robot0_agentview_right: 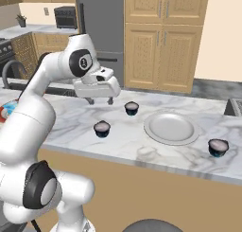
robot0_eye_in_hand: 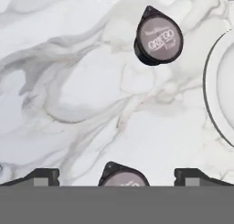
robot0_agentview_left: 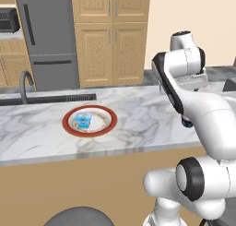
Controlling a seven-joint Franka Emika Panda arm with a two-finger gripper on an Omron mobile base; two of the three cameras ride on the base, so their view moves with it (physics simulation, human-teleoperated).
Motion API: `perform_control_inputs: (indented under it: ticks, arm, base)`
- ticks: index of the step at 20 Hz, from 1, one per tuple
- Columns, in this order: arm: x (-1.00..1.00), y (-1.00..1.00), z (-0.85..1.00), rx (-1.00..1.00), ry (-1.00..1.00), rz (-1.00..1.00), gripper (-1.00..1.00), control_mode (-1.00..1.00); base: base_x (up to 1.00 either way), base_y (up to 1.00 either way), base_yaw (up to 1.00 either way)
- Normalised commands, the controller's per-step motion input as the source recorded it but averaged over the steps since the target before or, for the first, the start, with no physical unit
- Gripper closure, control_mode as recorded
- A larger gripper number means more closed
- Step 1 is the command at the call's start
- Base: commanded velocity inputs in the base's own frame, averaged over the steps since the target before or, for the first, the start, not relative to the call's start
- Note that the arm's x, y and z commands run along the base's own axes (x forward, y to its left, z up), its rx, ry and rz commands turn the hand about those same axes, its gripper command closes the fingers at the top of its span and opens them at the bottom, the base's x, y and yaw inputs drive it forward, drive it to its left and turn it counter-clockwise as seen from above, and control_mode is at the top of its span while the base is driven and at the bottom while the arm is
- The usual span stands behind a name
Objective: Place two yogurt containers on each plate.
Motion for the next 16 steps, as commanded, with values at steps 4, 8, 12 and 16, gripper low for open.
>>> perform_control_inputs:
  ticks: [4, 8, 12, 16]
  arm:
    - [0.07, -0.08, -0.24, 0.0, 0.37, 0.01, -1.0, -1.0]
    - [-0.03, 0.04, -0.74, 0.01, 0.08, 0.04, -1.0, -1.0]
    - [-0.33, 0.0, -0.68, 0.16, 0.04, 0.03, -1.0, -1.0]
    - [-0.96, -0.06, 0.18, 0.24, -0.04, 0.04, -1.0, -1.0]
  base:
    - [0.0, 0.0, 0.0]
    - [0.0, 0.0, 0.0]
    - [0.0, 0.0, 0.0]
    - [0.0, 0.0, 0.0]
